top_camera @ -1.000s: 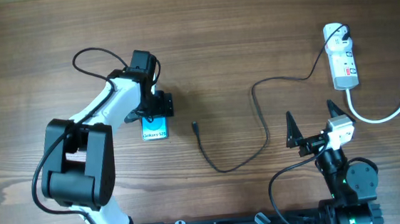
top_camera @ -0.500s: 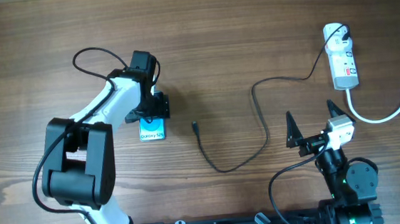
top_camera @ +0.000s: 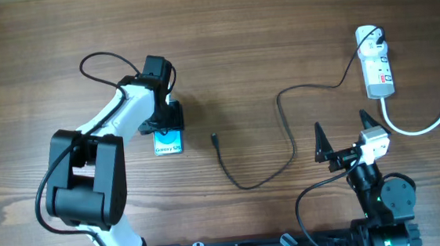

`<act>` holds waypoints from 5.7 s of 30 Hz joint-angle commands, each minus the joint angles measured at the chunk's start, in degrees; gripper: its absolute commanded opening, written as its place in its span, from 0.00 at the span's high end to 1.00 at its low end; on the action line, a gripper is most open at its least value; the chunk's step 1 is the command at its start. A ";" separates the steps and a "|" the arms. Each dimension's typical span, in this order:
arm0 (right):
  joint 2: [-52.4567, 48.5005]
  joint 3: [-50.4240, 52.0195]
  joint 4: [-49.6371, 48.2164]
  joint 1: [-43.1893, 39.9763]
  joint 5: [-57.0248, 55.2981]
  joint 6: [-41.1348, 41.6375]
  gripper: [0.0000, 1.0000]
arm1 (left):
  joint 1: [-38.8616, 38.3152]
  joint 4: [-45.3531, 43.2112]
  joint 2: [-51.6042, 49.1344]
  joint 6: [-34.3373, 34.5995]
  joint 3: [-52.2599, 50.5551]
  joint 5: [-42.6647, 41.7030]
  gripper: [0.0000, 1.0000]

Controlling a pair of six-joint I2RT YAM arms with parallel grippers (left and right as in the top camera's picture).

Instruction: Plug charger to phone and switch on socket

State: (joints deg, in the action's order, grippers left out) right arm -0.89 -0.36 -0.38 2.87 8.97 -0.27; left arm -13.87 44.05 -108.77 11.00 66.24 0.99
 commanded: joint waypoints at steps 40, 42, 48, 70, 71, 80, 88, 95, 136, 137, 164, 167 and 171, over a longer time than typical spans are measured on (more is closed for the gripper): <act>0.09 0.07 -3.63 0.28 13.75 19.54 0.00 | 9.01 4.17 4.26 0.98 8.83 -61.90 0.41; 0.09 0.04 -4.72 0.28 13.84 19.52 0.00 | 9.01 3.19 4.26 0.98 8.83 -63.06 0.41; -1.29 -5.53 -6.16 0.28 14.67 19.61 0.00 | 9.01 2.38 4.26 0.98 8.83 -63.12 0.40; -76.13 -85.88 58.95 0.28 36.74 10.99 0.00 | 9.01 1.07 4.26 1.01 8.83 -63.10 0.39; -77.68 -85.72 59.39 0.28 39.19 10.75 0.00 | 9.01 1.09 4.26 1.01 8.83 -63.10 0.39; -88.37 -85.02 60.08 9.70 32.72 10.97 0.12 | 8.98 0.57 4.26 1.01 8.83 -61.57 0.39; -95.14 -85.02 56.02 22.29 21.49 17.55 0.14 | 8.83 0.28 4.26 0.98 8.83 -61.59 0.39; -99.73 -85.02 49.18 29.33 17.51 18.95 0.14 | 8.83 0.28 4.26 0.96 8.83 -61.57 0.39; -101.88 -85.02 40.54 28.70 27.12 27.28 0.96 | 11.89 -6.97 5.53 0.98 8.83 -78.31 0.31; -101.42 -85.02 39.21 27.56 32.74 25.55 0.96 | 12.79 -10.12 5.97 1.01 8.83 -83.67 0.34; -101.22 -85.02 9.29 23.50 57.75 27.26 0.96 | 14.03 -60.57 24.65 37.99 8.90 -91.32 0.42; -101.22 -85.02 5.75 23.28 61.13 27.58 0.96 | 13.99 -61.07 24.90 38.99 8.87 -91.36 0.48; -101.22 -85.02 4.24 22.56 62.29 33.83 0.96 | 13.99 -59.47 24.87 38.99 8.87 -91.36 0.55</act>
State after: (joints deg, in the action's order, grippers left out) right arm -100.27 -86.46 3.73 26.35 72.12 27.68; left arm 0.49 -15.25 -87.11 47.97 73.60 -87.53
